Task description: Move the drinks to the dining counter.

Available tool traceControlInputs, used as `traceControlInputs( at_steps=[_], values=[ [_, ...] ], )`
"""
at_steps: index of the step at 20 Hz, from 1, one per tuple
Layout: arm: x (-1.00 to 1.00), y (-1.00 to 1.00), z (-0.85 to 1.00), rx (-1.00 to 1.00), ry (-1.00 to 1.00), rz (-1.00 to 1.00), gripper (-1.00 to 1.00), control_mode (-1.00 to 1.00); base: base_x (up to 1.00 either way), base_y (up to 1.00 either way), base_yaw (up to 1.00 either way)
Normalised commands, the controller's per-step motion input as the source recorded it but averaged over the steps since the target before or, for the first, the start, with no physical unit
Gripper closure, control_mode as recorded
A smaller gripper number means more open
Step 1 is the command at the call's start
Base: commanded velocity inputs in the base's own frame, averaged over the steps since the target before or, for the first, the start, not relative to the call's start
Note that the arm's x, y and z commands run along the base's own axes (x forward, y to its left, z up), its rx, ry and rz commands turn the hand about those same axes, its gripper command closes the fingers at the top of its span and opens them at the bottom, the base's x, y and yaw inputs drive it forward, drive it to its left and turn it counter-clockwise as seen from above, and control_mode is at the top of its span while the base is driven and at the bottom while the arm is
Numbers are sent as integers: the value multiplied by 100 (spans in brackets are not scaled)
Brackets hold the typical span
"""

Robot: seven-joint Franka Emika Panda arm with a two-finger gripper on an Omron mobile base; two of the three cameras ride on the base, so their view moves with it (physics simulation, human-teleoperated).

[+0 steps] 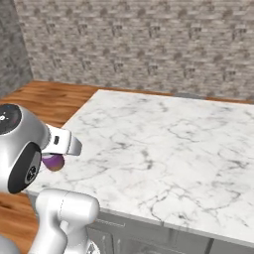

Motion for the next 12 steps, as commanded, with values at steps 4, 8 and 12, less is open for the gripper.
traceControlInputs(
  at_steps=[4, 8, 12],
  values=[
    [0, 0, 0, 0, 0, 0, 100, 100, 88, -1, -25],
    [0, 0, 0, 0, 0, 0, 100, 100, 90, 0, -41],
    [20, 0, 0, 0, 0, -10, 100, -100, 59, 0, -32]
  ],
)
